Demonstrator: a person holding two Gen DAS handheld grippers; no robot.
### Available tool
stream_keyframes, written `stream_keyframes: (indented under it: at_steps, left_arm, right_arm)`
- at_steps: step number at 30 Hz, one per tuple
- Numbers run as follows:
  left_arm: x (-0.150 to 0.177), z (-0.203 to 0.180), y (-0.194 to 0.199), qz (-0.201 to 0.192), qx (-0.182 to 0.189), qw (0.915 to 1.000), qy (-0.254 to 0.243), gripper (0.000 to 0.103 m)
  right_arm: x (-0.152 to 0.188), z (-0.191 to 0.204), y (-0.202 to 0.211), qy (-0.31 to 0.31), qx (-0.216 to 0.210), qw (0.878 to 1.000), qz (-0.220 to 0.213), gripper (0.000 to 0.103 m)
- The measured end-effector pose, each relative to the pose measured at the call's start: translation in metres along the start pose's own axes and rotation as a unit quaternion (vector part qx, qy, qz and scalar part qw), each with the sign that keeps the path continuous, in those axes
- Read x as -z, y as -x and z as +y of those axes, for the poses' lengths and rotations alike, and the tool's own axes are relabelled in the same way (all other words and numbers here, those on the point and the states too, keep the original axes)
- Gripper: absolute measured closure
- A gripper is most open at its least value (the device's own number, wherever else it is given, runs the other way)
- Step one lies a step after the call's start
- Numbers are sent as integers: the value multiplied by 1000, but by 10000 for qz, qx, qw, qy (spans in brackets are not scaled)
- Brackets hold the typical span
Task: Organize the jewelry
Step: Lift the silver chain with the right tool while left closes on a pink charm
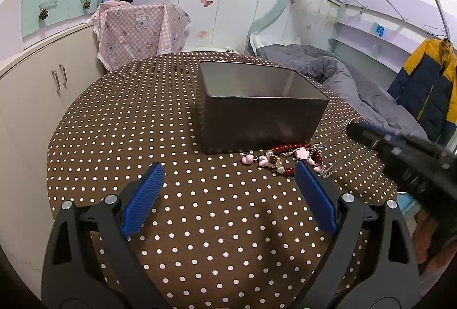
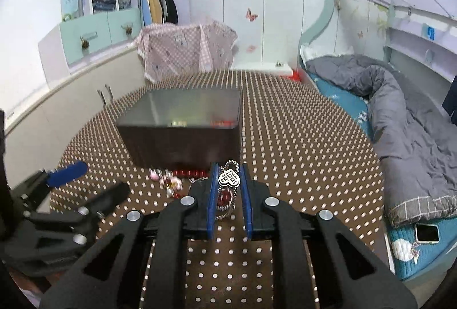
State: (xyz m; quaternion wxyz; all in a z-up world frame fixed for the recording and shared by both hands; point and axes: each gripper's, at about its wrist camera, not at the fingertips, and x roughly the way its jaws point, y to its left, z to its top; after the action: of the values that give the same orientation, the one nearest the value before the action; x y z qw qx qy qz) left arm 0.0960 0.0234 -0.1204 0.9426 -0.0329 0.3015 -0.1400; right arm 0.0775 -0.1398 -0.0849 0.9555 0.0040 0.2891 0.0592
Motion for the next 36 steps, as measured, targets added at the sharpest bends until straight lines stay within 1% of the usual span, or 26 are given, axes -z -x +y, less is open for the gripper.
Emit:
stream_keyframes:
  at_steps: [4,11,14,21,24,27,30,32,34,35,36]
  left_arm:
    - [0,-3,1,-9,29,10000,6,12]
    - [-1,-13,3,-46,119,9999,-11,12]
    - [-3,-17,2,-59,190,9998,-42,12]
    - [-3,-34,-3,-15,590,9982,-144,12]
    - [-2,-43,-6,49,828,9963,-215,12]
    - [-2,-57,-13,158,1005,9942,-347,13]
    - [1,-70,-22,339,1127,9921,-433,22]
    - [3,-78,-30,477,1123,9912,-519,29]
    - [3,-83,-40,651,1012,9909,-598,44]
    - [3,-85,-45,764,936,9907,-622,48]
    - [3,-86,-49,852,878,9905,-622,55]
  right_arm:
    - [-10,-2,15,-12,-42,9997,-254,90]
    - [-19,0,29,14,-52,9989,-476,90]
    - [-24,-2,40,49,-42,9977,-679,90]
    - [-38,-10,63,39,52,9936,-1131,90]
    - [-38,-17,67,-35,112,9926,-1210,90]
    - [-36,-27,66,-136,151,9926,-1194,90]
    - [-32,-34,61,-236,177,9935,-1103,90]
    - [-29,-39,57,-317,154,9940,-1031,90]
    - [-26,-44,52,-365,158,9946,-958,90]
    - [-25,-45,50,-367,152,9949,-922,90]
    - [-23,-47,47,-381,157,9952,-887,90]
